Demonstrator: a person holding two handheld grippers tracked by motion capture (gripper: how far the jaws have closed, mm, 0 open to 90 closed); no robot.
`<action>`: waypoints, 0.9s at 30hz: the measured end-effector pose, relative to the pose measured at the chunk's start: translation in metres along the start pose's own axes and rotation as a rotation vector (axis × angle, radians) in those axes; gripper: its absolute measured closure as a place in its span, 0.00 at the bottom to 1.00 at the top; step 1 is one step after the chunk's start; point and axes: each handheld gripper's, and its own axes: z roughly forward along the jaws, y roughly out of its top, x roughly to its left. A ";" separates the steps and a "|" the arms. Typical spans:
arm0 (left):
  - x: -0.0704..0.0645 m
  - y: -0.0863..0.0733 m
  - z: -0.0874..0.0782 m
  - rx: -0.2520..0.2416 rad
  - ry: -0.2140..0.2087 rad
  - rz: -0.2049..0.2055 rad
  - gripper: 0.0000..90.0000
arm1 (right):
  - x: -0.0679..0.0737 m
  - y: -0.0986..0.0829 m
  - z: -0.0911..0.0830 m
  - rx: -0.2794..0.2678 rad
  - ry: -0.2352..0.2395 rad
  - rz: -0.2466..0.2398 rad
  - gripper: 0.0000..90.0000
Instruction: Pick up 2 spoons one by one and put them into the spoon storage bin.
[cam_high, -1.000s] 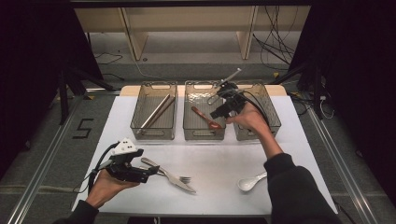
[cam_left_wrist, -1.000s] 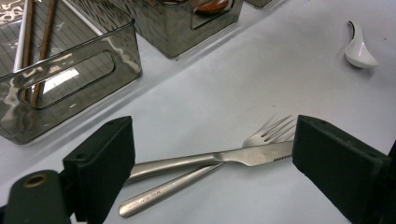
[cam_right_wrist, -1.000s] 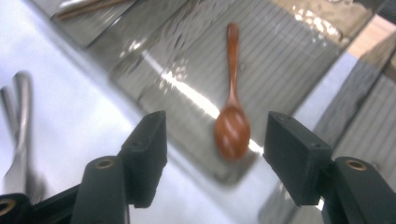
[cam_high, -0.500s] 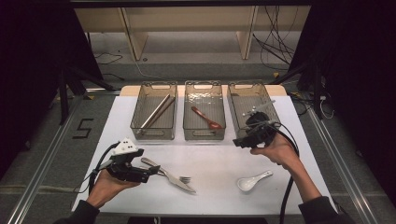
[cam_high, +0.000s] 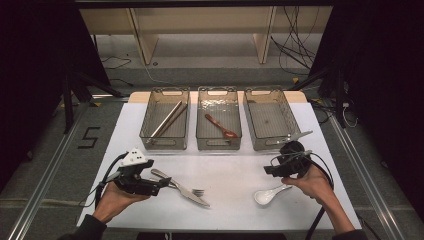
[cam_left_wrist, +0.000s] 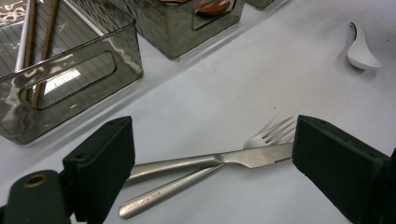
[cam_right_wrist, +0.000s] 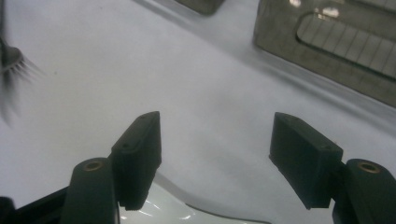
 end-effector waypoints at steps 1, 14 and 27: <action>0.000 0.000 0.000 0.002 0.000 0.002 0.14 | -0.001 -0.002 0.002 0.006 -0.009 0.001 0.38; 0.000 0.000 -0.001 0.001 0.002 0.005 0.14 | -0.023 -0.021 0.019 0.088 -0.038 0.034 0.87; 0.000 0.000 -0.001 0.003 0.003 0.011 0.14 | -0.029 -0.030 0.031 0.166 -0.047 0.027 1.00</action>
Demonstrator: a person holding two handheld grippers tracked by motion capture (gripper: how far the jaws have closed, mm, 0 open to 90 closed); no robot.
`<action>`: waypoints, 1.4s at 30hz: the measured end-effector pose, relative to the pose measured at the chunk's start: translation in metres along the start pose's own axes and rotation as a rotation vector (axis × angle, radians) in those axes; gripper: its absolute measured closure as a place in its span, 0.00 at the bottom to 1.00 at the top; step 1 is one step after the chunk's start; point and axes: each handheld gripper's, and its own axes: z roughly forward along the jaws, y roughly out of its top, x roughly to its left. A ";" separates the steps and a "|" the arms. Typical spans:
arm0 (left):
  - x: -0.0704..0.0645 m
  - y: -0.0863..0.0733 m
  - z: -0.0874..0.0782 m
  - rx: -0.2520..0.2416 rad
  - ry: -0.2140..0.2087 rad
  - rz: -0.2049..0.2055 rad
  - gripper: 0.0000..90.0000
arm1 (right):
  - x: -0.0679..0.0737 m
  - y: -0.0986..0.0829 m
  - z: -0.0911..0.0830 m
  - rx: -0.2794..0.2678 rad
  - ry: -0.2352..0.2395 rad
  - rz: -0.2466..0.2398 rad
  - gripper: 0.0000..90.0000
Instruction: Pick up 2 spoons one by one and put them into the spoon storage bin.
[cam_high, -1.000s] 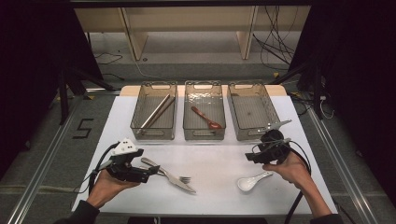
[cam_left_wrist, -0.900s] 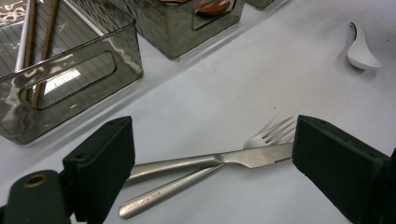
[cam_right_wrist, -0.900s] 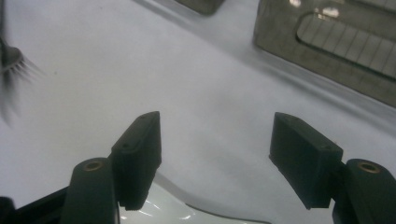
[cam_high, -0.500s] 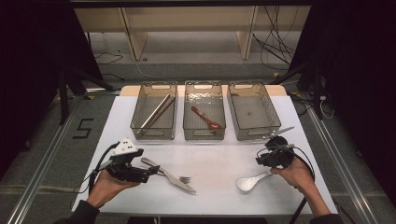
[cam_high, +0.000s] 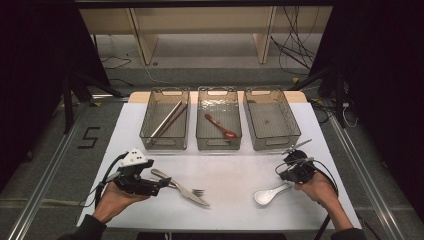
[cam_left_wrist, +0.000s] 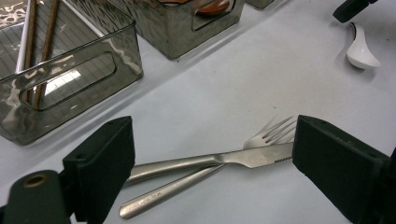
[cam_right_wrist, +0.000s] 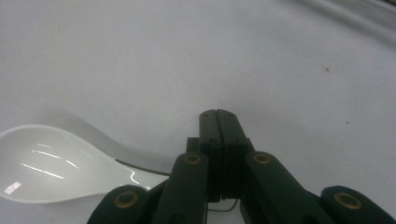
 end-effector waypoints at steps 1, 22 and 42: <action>0.000 0.000 0.000 0.000 0.000 -0.001 0.14 | 0.000 -0.001 0.000 0.010 0.002 -0.006 1.00; -0.001 0.000 0.001 0.006 -0.003 -0.002 0.14 | 0.022 -0.041 -0.024 0.106 0.036 -0.018 0.98; -0.002 0.001 0.002 0.005 -0.006 0.003 0.14 | 0.046 -0.036 -0.013 0.172 0.061 -0.212 0.66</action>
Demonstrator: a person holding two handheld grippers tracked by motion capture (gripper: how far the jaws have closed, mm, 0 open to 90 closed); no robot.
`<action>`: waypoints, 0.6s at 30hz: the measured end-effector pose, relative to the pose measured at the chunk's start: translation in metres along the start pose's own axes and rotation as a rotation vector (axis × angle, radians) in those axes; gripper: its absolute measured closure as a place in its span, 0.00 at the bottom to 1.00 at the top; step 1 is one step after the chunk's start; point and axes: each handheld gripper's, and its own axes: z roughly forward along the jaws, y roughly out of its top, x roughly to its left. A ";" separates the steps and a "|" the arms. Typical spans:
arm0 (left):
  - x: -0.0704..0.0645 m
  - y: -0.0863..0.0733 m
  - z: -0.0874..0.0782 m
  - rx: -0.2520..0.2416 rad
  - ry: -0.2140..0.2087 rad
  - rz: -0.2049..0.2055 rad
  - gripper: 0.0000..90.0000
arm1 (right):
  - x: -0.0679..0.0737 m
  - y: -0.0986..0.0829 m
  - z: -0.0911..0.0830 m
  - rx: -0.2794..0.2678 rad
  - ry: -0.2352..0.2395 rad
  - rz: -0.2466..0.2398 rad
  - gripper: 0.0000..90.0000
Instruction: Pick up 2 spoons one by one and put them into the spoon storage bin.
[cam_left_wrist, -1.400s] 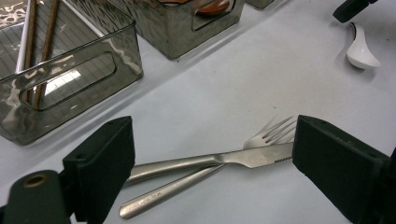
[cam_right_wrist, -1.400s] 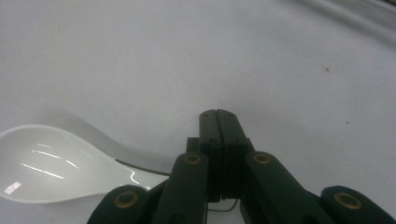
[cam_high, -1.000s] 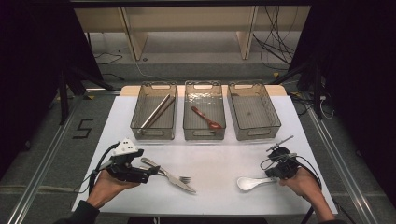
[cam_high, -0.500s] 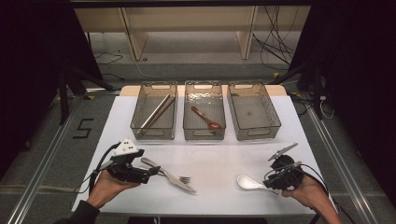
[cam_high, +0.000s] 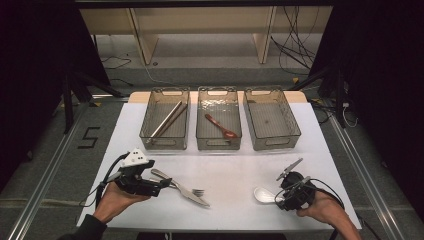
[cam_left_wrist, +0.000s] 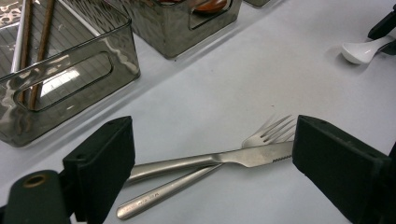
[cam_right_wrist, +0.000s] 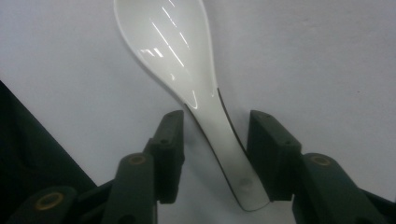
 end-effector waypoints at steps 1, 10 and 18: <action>0.000 0.000 0.000 0.000 0.000 0.000 0.14 | 0.001 0.001 0.001 0.009 -0.005 -0.006 0.68; 0.000 0.000 0.000 -0.001 0.001 0.000 0.14 | 0.010 0.004 0.003 0.042 0.004 -0.091 0.84; 0.000 0.000 0.000 0.004 0.000 0.005 0.14 | 0.011 0.004 0.003 0.050 0.017 -0.091 0.85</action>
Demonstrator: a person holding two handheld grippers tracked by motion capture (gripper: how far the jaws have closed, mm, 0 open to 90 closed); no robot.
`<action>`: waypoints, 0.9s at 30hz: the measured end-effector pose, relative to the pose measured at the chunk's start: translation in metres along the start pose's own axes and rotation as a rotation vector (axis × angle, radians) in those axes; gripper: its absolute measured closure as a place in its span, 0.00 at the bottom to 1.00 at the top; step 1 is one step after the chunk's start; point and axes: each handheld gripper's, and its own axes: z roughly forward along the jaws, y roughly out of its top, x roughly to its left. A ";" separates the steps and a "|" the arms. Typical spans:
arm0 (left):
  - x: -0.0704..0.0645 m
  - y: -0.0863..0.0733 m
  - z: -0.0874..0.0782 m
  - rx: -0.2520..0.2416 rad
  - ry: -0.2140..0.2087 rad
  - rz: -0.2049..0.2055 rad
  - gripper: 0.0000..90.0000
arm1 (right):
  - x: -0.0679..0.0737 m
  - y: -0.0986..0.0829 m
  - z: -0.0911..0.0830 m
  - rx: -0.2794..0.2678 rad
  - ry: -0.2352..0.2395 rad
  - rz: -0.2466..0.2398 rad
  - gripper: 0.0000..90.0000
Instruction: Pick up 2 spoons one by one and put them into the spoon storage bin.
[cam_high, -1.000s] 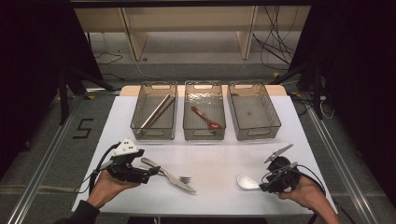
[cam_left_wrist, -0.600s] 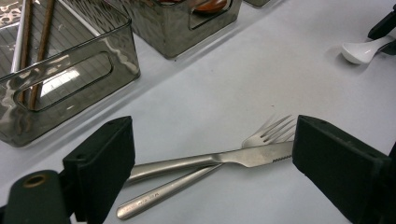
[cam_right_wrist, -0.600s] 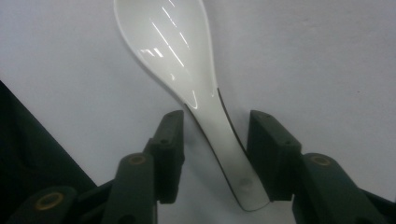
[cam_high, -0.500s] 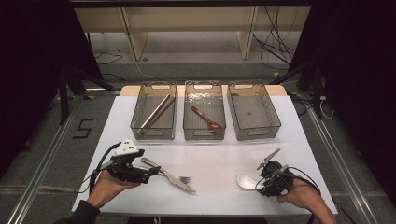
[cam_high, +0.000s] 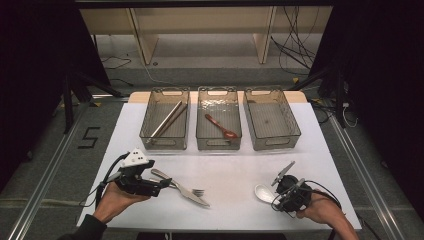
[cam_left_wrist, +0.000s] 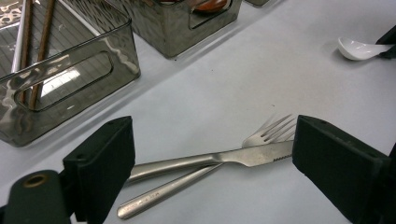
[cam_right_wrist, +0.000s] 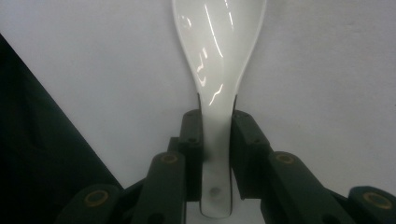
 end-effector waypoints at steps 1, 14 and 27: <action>0.000 0.000 0.000 0.000 0.000 0.000 0.14 | -0.001 0.000 0.000 -0.007 0.003 0.004 0.85; 0.000 0.000 0.000 0.001 0.003 0.002 0.14 | -0.003 0.002 -0.006 -0.057 0.022 0.040 0.85; 0.004 -0.001 0.001 -0.005 0.013 -0.013 0.14 | -0.013 0.038 -0.042 -0.194 -0.001 0.041 0.85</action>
